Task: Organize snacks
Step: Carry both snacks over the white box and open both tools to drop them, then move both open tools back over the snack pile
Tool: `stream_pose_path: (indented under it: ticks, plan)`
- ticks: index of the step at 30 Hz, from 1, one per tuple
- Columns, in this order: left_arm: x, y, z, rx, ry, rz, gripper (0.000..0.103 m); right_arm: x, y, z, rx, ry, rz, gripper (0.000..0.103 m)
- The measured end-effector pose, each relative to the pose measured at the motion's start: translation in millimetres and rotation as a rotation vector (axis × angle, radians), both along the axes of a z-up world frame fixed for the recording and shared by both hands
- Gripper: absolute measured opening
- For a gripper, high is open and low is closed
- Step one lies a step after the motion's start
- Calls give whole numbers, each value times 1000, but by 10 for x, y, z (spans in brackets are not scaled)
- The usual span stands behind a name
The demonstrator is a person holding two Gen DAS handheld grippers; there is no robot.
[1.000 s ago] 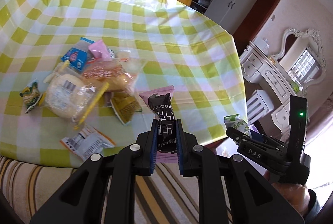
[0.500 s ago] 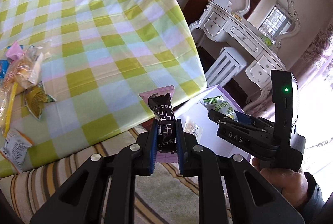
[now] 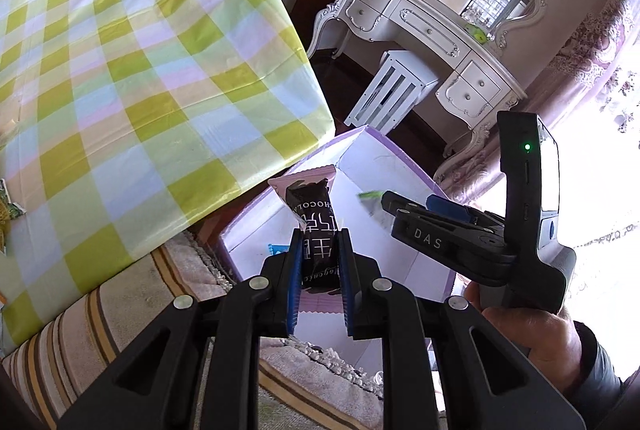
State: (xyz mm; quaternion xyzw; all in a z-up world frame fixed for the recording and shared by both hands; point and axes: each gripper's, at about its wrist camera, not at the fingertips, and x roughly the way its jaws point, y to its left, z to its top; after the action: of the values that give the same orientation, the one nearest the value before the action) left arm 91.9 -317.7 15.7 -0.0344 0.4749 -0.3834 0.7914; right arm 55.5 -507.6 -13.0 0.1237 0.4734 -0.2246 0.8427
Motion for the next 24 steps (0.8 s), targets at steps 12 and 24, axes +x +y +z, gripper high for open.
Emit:
stream_pose_path:
  ticks: [12,24]
  plan:
    - [47,170,61,-5,-12,71,63,47,114,59,26,-21,6,78]
    - [213,864,213,25,-98,276,66,280,705,244,56,-62,129,78]
